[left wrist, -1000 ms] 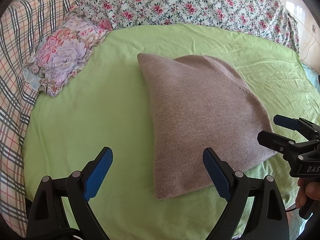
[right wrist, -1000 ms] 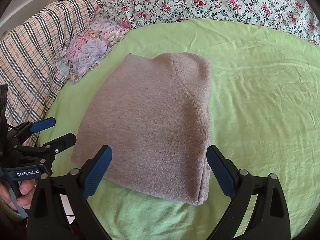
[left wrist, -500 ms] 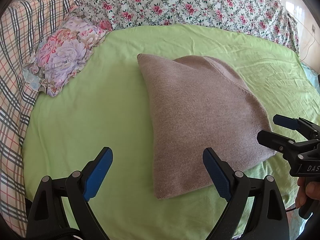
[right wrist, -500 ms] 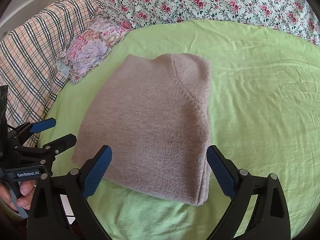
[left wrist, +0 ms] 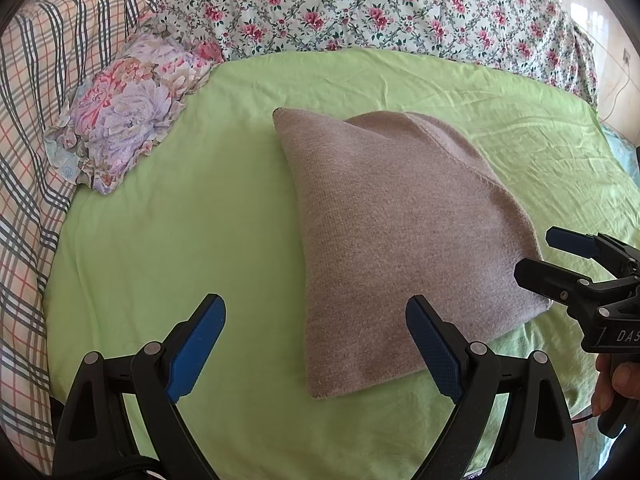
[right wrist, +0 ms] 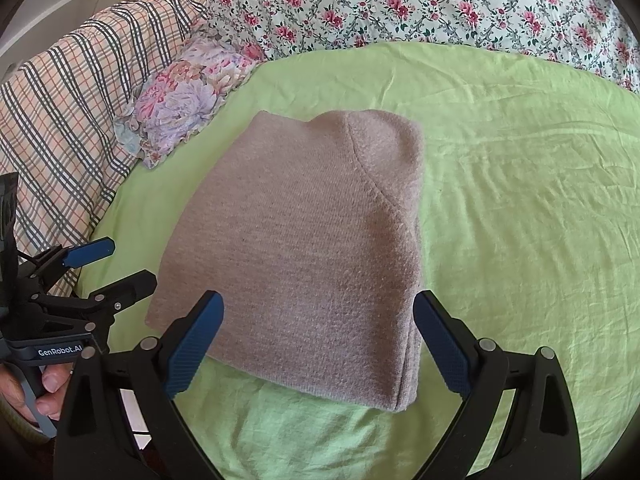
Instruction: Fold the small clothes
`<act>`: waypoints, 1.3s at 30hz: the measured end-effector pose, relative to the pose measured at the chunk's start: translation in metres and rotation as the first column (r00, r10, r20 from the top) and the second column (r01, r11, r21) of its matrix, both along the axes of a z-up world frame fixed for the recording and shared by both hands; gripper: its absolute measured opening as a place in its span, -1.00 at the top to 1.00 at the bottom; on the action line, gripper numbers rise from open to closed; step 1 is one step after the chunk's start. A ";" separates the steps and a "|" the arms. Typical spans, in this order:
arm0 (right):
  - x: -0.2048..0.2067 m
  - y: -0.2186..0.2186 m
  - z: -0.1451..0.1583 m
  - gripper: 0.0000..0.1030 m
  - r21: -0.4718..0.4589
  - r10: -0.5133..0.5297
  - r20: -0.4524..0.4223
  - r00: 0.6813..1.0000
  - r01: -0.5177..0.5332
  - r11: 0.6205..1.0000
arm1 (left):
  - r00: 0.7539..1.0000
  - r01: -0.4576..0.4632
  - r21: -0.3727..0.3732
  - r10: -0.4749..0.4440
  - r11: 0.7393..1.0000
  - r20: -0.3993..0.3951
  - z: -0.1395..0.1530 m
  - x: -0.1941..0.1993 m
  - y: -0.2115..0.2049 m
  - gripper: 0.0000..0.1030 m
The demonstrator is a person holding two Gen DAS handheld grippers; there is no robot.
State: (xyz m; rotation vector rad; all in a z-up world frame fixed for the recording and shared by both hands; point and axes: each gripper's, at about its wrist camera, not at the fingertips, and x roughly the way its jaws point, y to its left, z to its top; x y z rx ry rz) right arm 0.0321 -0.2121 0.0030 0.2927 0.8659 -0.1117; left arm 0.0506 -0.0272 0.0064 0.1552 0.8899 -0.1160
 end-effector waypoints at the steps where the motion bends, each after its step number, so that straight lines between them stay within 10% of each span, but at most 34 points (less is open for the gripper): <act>1: 0.000 0.000 0.000 -0.86 0.001 0.000 0.002 1.000 0.000 1.000 | 1.000 0.000 0.000 0.000 1.000 0.000 0.000 0.000 0.000 -0.79; 39: 0.008 0.002 0.006 -0.86 0.009 -0.021 0.022 1.000 0.020 1.000 | 1.000 0.016 0.009 -0.016 1.000 -0.013 -0.003 0.016 -0.009 -0.79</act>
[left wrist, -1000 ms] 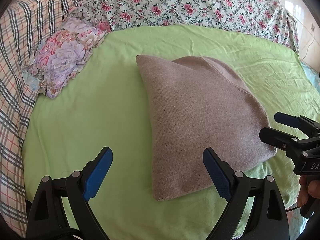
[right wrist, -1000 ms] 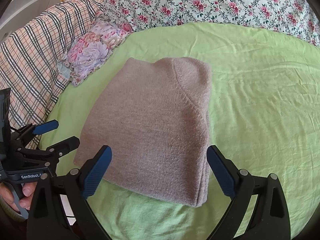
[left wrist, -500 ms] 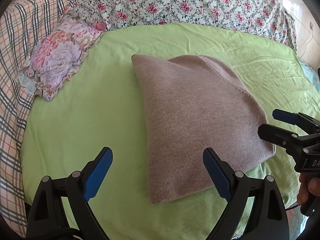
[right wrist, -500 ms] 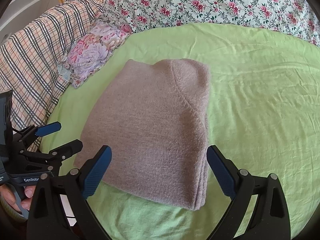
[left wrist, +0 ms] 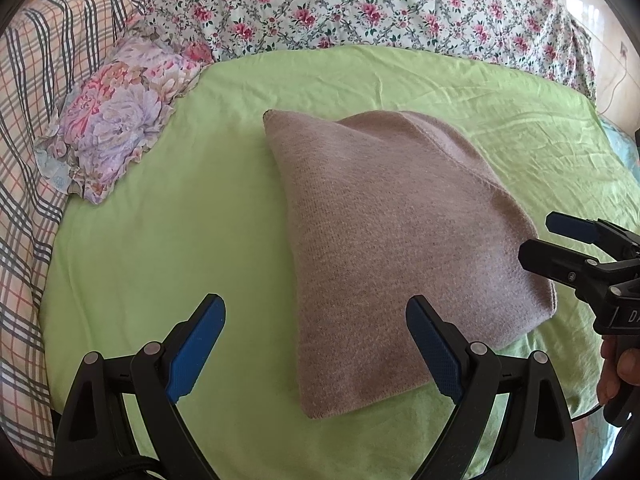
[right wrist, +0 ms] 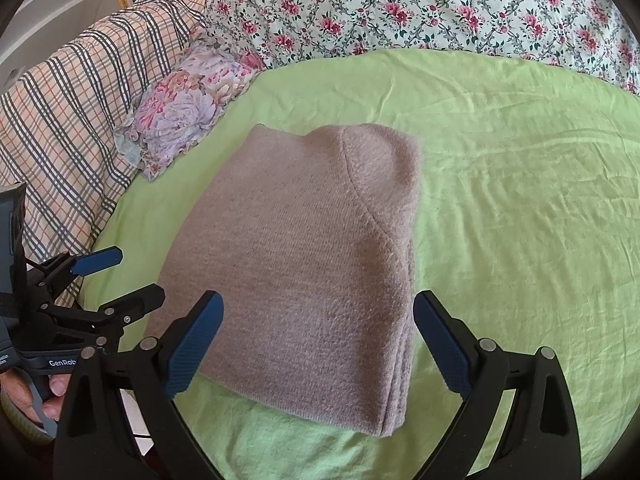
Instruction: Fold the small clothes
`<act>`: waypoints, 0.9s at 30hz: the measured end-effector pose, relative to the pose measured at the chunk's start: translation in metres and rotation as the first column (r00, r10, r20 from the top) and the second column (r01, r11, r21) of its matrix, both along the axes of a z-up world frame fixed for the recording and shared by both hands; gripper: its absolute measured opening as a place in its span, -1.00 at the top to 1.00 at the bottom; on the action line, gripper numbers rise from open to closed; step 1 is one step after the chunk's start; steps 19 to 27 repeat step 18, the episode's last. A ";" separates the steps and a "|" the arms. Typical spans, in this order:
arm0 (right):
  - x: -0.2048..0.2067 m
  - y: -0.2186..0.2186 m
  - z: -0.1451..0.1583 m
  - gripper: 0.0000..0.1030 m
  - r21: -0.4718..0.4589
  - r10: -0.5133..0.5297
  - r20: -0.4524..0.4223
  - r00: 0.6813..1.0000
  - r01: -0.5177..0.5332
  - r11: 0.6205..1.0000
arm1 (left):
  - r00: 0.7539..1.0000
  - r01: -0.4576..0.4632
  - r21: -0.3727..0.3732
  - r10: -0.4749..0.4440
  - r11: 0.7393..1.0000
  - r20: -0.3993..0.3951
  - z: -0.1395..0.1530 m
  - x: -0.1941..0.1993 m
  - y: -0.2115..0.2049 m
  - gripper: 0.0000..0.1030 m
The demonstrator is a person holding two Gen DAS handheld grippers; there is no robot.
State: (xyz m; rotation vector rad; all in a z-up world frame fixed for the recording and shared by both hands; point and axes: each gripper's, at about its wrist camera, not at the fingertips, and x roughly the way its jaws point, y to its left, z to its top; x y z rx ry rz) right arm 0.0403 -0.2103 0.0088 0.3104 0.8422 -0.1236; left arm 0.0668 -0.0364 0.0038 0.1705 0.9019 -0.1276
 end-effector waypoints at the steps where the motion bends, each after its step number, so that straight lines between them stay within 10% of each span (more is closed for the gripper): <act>1: -0.001 0.000 0.000 -0.86 0.000 -0.001 -0.001 1.000 0.001 1.000 | 1.000 -0.002 0.001 0.002 1.000 0.001 0.000 0.001 0.000 -0.79; 27: 0.000 -0.008 0.001 -0.86 0.001 -0.016 0.003 1.000 0.016 1.000 | 1.000 -0.023 0.008 0.023 1.000 0.018 0.006 0.010 0.001 -0.79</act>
